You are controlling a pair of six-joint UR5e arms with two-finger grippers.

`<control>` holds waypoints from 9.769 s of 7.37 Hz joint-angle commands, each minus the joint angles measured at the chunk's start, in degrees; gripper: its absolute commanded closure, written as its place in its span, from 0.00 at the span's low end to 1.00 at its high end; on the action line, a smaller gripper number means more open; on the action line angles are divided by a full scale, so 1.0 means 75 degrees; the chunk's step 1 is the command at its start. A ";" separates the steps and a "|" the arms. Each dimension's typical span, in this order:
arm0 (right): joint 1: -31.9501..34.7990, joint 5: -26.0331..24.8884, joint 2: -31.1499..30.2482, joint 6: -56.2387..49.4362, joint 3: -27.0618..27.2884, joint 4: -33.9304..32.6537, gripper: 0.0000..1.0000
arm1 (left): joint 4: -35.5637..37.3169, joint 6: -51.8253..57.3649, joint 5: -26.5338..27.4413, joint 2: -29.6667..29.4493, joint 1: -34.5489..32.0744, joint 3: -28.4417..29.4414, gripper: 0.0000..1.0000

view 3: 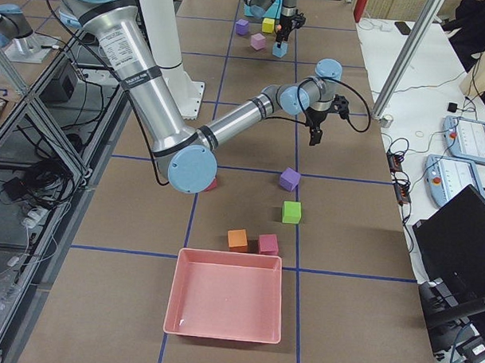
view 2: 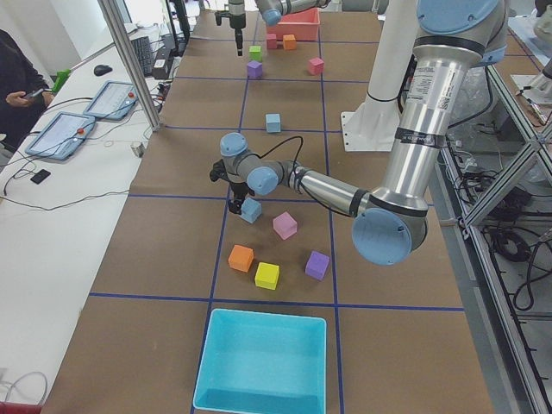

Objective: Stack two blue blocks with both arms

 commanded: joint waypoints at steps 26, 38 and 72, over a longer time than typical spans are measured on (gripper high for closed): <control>0.3793 0.0186 -0.2474 -0.6092 -0.1035 -0.0105 0.00 | 0.2988 -0.6422 0.0761 -0.3915 0.1981 -0.1086 0.34; 0.4052 0.0397 -0.2264 -0.6070 -0.1176 -0.0516 0.00 | 0.2273 -0.6762 0.1782 -0.5384 0.2780 0.1110 0.34; 0.4005 0.0385 -0.2240 -0.5813 -0.1118 -0.0492 0.00 | 0.3820 -0.1558 -0.0555 -0.1944 -0.1196 -0.2172 0.02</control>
